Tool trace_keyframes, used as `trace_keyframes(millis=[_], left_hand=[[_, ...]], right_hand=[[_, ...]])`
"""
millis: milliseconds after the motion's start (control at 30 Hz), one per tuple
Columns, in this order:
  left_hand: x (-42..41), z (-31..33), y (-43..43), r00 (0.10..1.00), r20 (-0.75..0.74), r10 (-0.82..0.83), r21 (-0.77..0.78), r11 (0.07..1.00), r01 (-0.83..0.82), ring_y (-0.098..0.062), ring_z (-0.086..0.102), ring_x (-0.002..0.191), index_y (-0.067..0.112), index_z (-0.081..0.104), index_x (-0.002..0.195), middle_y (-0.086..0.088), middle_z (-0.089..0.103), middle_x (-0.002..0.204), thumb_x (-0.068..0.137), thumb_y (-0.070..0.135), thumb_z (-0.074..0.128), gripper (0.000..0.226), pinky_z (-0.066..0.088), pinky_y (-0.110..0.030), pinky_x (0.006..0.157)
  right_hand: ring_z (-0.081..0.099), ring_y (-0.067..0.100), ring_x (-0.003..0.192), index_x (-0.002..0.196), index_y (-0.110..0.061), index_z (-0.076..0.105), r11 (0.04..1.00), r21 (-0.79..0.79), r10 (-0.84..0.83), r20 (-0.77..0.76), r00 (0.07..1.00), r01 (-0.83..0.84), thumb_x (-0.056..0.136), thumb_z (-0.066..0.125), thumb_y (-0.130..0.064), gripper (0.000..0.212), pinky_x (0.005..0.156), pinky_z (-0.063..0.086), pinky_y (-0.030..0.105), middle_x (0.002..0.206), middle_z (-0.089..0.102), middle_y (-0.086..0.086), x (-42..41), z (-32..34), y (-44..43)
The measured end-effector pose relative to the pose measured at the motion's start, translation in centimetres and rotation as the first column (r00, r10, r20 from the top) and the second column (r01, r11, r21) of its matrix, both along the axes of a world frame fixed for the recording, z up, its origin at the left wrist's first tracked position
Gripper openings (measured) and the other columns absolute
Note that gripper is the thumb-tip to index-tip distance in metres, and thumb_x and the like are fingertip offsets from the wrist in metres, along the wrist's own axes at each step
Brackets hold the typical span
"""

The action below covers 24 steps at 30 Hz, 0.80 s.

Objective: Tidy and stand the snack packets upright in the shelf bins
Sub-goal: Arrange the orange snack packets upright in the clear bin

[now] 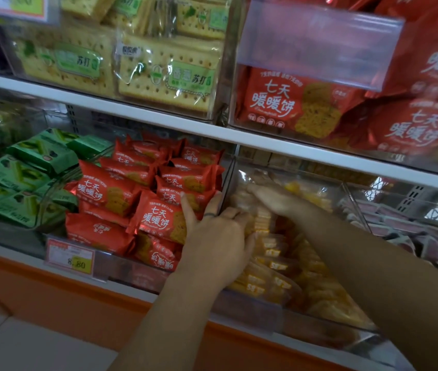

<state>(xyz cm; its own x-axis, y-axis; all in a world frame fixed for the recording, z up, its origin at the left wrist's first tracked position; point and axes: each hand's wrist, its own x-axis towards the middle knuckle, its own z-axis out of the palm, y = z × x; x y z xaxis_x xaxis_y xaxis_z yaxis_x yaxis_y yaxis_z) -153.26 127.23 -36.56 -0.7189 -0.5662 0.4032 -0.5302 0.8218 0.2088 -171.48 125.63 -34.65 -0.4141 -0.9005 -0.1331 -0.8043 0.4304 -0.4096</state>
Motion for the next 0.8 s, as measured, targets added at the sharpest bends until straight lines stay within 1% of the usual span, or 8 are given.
trace_keyframes(millis=[133, 233, 367, 467, 567, 633, 700, 800], left_hand=[[-0.1, 0.3, 0.1, 0.998, 0.058, 0.012, 0.024, 1.000, -0.013, -0.019, 0.012, 0.144, 0.031, 0.047, 0.136, 0.016, 0.044, 0.141, 0.095, 0.050, 0.034, 0.047, -0.020, -0.063, 0.099], [-0.1, 0.4, 0.1, 0.997, 0.072, -0.006, 0.054, 0.999, 0.002, -0.017, 0.008, 0.144, 0.032, 0.044, 0.137, 0.017, 0.040, 0.144, 0.096, 0.050, 0.034, 0.047, -0.017, -0.065, 0.102], [0.2, 0.6, 0.3, 0.995, 0.095, 0.004, 0.079, 0.997, -0.011, -0.015, 0.007, 0.144, 0.034, 0.042, 0.138, 0.019, 0.037, 0.145, 0.096, 0.050, 0.033, 0.046, -0.013, -0.065, 0.105], [0.3, 0.9, 0.5, 0.995, 0.095, -0.004, 0.085, 0.996, -0.004, -0.014, 0.009, 0.144, 0.034, 0.043, 0.138, 0.019, 0.036, 0.145, 0.097, 0.046, 0.036, 0.043, -0.016, -0.061, 0.107], [-0.2, 1.7, 1.3, 0.996, -0.035, -0.085, 0.064, 0.994, 0.087, -0.010, 0.025, 0.139, 0.032, 0.046, 0.137, 0.015, 0.041, 0.142, 0.096, 0.034, 0.044, 0.041, -0.005, -0.047, 0.115], [-1.6, 2.6, 2.9, 0.964, -0.210, -0.165, 0.197, 0.958, 0.207, -0.011, 0.044, 0.126, 0.026, 0.049, 0.136, 0.007, 0.049, 0.136, 0.096, 0.026, 0.046, 0.041, 0.025, -0.033, 0.113], [-3.9, 3.5, 4.6, 0.953, -0.247, -0.178, 0.392, 0.881, 0.266, -0.014, 0.059, 0.107, 0.025, 0.044, 0.140, 0.000, 0.058, 0.128, 0.097, 0.027, 0.046, 0.043, 0.045, -0.031, 0.098], [-8.8, 3.9, 5.5, 0.983, -0.119, -0.143, 0.582, 0.792, 0.186, -0.023, 0.046, 0.127, 0.020, 0.029, 0.148, -0.006, 0.048, 0.140, 0.098, 0.029, 0.044, 0.053, 0.038, -0.035, 0.106]], right_hand=[[-0.005, 0.019, 0.146, 0.149, -0.015, 0.015, 0.983, -0.181, 0.030, 0.029, 0.999, -0.024, 0.099, 0.038, -0.024, 0.056, 0.114, -0.001, 0.027, 0.158, 0.002, 0.003, 0.5, 0.2, 2.4], [0.024, 0.017, 0.141, 0.143, -0.011, 0.036, 0.956, -0.264, 0.102, -0.121, 0.987, -0.131, 0.093, 0.048, -0.010, 0.051, 0.104, 0.015, 0.013, 0.152, 0.030, 0.007, 0.7, 0.9, 5.7], [0.055, 0.022, 0.119, 0.120, -0.008, 0.063, 0.952, -0.294, 0.006, -0.250, 0.968, -0.081, 0.089, 0.051, 0.000, 0.034, 0.089, 0.030, 0.011, 0.127, 0.060, 0.008, -2.3, 2.6, 10.5], [0.061, 0.026, 0.110, 0.114, -0.008, 0.066, 0.946, -0.325, -0.109, -0.258, 0.960, 0.020, 0.089, 0.056, -0.004, 0.028, 0.089, 0.040, 0.024, 0.120, 0.065, 0.009, -4.0, 2.5, 13.5], [0.060, 0.026, 0.107, 0.109, -0.006, 0.069, 0.936, -0.351, -0.119, -0.257, 0.959, 0.022, 0.089, 0.057, -0.012, 0.024, 0.083, 0.035, 0.017, 0.117, 0.065, 0.009, -4.1, 1.6, 15.9], [0.055, 0.024, 0.113, 0.110, -0.007, 0.068, 0.910, -0.408, -0.149, -0.165, 0.975, 0.070, 0.090, 0.055, -0.010, 0.025, 0.083, 0.029, 0.012, 0.121, 0.062, 0.008, -4.2, 1.4, 16.9], [0.049, 0.021, 0.121, 0.114, -0.009, 0.065, 0.892, -0.436, -0.169, -0.077, 0.983, 0.119, 0.090, 0.054, -0.005, 0.027, 0.087, 0.026, 0.010, 0.128, 0.057, 0.005, -4.6, 1.0, 17.6], [0.045, 0.019, 0.126, 0.119, -0.009, 0.062, 0.873, -0.465, -0.171, -0.003, 0.985, 0.150, 0.091, 0.052, -0.003, 0.031, 0.100, 0.025, 0.015, 0.132, 0.053, 0.003, -5.3, 0.4, 17.9]])
